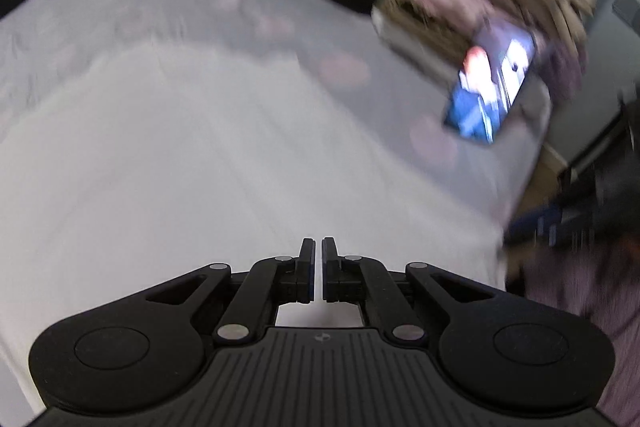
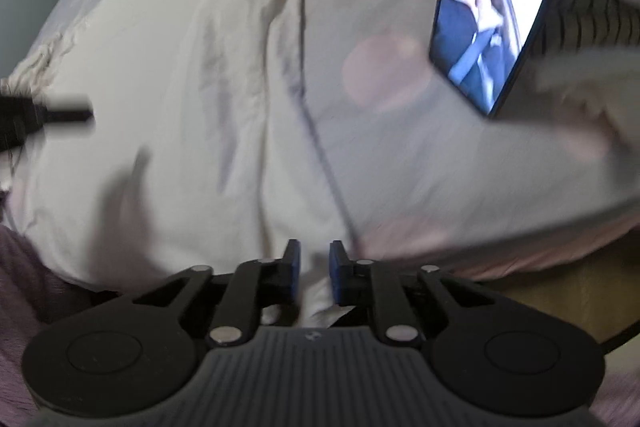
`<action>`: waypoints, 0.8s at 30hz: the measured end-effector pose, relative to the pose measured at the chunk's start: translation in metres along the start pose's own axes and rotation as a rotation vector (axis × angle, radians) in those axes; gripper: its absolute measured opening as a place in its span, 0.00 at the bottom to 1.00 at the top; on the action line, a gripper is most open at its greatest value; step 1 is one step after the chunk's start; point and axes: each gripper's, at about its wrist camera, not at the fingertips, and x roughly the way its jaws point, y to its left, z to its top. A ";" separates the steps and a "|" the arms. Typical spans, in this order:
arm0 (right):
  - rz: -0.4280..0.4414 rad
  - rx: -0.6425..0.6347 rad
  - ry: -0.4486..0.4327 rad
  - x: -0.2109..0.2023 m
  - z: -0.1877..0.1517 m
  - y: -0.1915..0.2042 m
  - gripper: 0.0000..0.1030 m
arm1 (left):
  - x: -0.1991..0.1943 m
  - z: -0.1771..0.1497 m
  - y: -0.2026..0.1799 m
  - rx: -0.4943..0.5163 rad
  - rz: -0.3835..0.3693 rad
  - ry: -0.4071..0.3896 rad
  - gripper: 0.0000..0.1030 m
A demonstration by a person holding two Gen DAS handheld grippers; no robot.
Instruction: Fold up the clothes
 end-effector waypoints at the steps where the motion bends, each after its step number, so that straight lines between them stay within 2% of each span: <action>1: 0.000 -0.004 0.001 0.001 0.002 -0.002 0.35 | 0.001 0.016 0.003 -0.003 -0.006 -0.008 0.00; 4: 0.000 -0.016 0.006 0.004 0.006 -0.007 0.35 | 0.014 0.058 0.006 0.012 0.009 0.003 0.00; 7: 0.017 -0.014 0.003 0.007 0.008 -0.010 0.35 | 0.035 0.088 -0.001 0.069 0.046 0.020 0.01; 8: 0.019 -0.019 0.003 0.007 0.009 -0.011 0.35 | 0.042 0.096 -0.005 0.087 0.055 0.024 0.05; 9: 0.021 -0.024 0.004 0.007 0.010 -0.011 0.35 | 0.050 0.103 -0.009 0.104 0.061 0.025 0.15; 11: 0.031 -0.025 0.006 0.009 0.012 -0.011 0.35 | 0.064 0.116 -0.017 0.138 0.074 0.026 0.25; 12: 0.036 -0.025 0.006 0.010 0.013 -0.012 0.35 | 0.071 0.123 -0.022 0.157 0.084 0.027 0.27; 17: 0.068 -0.024 0.007 0.013 0.016 -0.014 0.35 | 0.120 0.157 -0.039 0.248 0.173 0.105 0.28; 20: 0.136 -0.018 0.011 0.013 0.014 -0.013 0.37 | 0.149 0.166 -0.042 0.287 0.204 0.166 0.28; 22: 0.191 -0.033 0.019 0.014 0.012 -0.009 0.44 | 0.165 0.168 -0.040 0.300 0.234 0.207 0.26; 24: 0.231 -0.053 0.029 0.016 0.008 -0.005 0.46 | 0.176 0.169 -0.038 0.319 0.250 0.237 0.12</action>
